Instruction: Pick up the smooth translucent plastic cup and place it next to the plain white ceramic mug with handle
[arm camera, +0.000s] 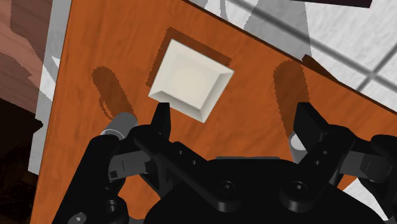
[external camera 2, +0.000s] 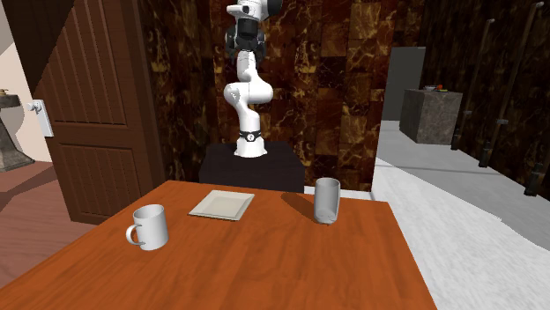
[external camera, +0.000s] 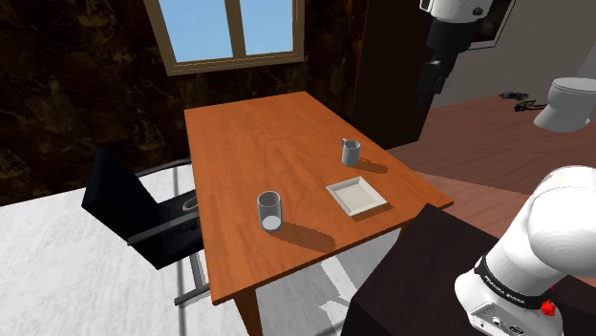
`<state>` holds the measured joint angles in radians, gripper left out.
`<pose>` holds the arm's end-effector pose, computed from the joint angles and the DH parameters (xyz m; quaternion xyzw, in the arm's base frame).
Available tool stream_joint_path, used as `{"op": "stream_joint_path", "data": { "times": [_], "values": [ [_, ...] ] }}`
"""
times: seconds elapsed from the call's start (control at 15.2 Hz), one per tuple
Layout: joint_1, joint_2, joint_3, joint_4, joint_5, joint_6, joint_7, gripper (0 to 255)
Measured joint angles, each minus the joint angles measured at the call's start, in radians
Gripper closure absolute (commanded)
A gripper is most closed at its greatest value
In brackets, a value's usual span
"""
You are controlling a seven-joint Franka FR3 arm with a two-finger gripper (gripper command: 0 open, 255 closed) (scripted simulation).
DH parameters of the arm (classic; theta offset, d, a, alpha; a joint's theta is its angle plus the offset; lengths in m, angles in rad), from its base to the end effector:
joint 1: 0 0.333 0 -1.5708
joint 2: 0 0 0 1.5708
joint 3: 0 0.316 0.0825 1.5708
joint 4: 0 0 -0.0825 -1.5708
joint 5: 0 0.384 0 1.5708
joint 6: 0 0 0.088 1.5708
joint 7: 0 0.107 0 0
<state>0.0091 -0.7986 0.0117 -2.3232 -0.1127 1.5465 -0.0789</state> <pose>0.3014 -0.0048 0.6084 0.9970 0.0460 0.0091 0.0608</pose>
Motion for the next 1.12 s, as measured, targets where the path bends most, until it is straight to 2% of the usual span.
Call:
{"op": "stream_joint_path", "data": {
  "times": [0.2,0.46,1.12],
  "values": [
    [0.003,0.021,0.010,-0.015,0.009,0.034,0.017,0],
    [0.010,0.098,0.033,-0.055,0.028,0.148,0.062,0],
    [0.031,0.390,0.119,-0.060,0.065,0.439,0.203,0]
  ]
}}
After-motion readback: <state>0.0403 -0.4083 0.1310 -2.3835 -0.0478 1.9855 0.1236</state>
